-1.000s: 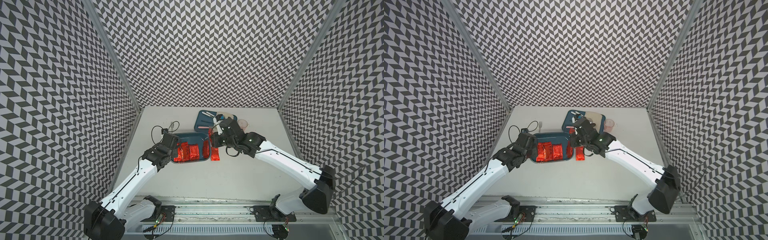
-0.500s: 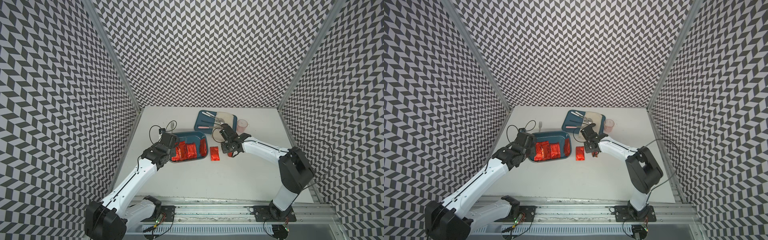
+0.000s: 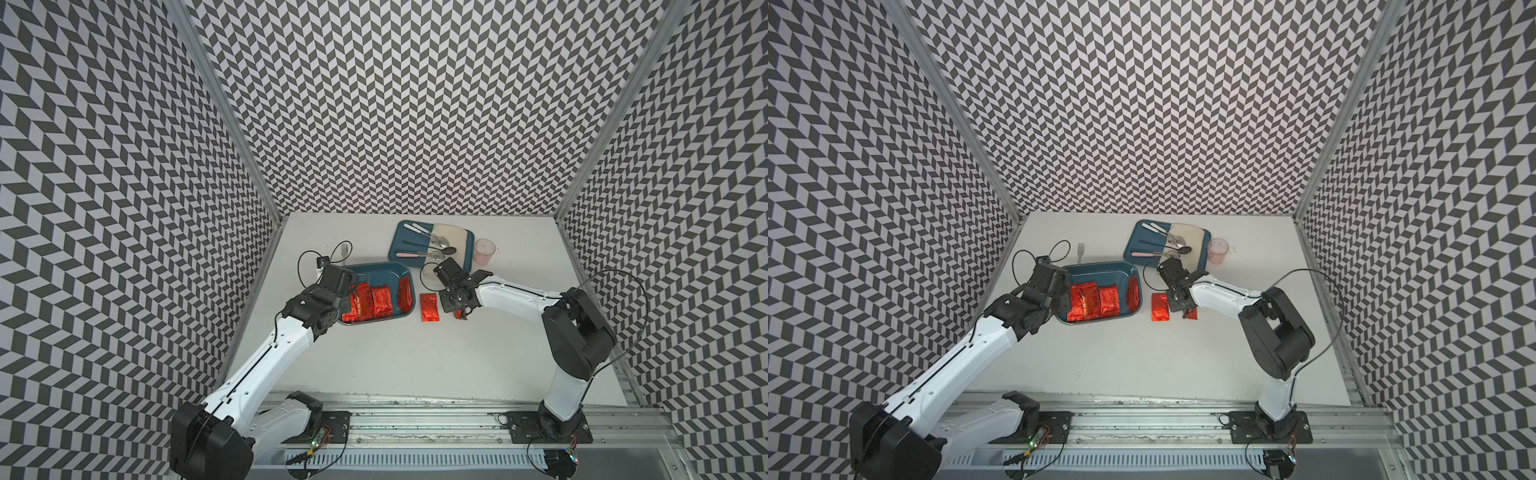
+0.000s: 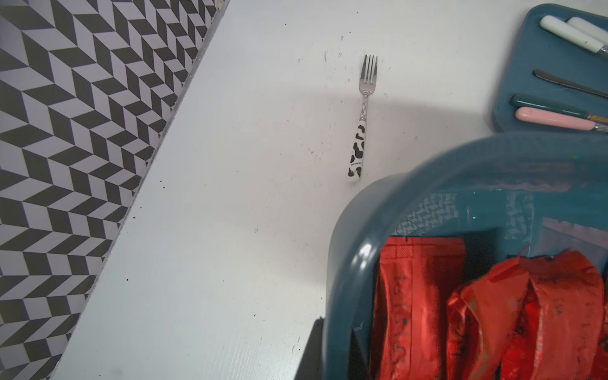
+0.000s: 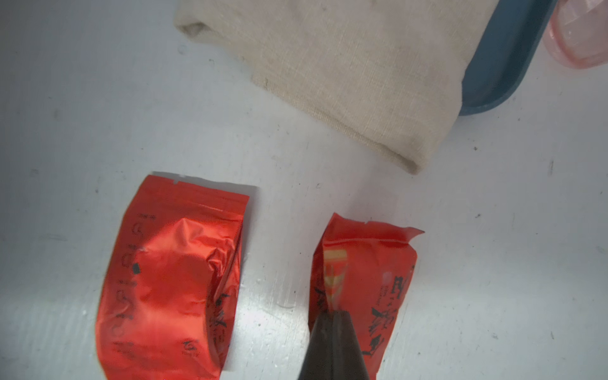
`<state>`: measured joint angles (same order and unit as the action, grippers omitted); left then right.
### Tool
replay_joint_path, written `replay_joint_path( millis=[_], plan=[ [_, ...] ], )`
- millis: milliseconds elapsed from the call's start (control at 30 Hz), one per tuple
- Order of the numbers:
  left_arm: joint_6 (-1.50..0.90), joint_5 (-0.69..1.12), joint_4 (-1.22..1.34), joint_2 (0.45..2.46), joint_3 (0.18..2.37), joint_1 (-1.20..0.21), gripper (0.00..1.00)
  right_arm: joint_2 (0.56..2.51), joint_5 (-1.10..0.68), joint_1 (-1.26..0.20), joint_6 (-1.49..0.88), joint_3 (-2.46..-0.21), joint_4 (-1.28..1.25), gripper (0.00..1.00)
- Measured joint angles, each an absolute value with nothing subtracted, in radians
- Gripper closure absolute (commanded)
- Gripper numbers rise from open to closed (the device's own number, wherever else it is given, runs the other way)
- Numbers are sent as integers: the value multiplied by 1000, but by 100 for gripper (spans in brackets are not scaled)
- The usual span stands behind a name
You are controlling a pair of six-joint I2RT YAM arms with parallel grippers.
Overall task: Take the tea bags out of the storage box
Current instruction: Place the tea bag at the center of the board.
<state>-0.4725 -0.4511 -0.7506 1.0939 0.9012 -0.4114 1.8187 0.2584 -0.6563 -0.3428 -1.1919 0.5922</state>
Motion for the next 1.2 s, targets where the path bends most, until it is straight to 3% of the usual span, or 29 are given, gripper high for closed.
replay_joint_path(
  millis=[233, 400, 767, 1200],
  plan=[
    [-472, -451, -751, 1094, 901, -411, 100, 1864, 258, -673, -352, -1192, 592, 99],
    [-472, -450, -751, 1094, 901, -411, 100, 1869, 253, -682, -363, -1192, 589, 82],
    [-472, -447, -751, 1094, 901, -411, 100, 1855, 205, -684, -374, -1192, 590, 74],
    [-472, -439, -751, 1094, 901, -411, 100, 1612, 98, -677, -373, -1192, 590, 67]
  ],
)
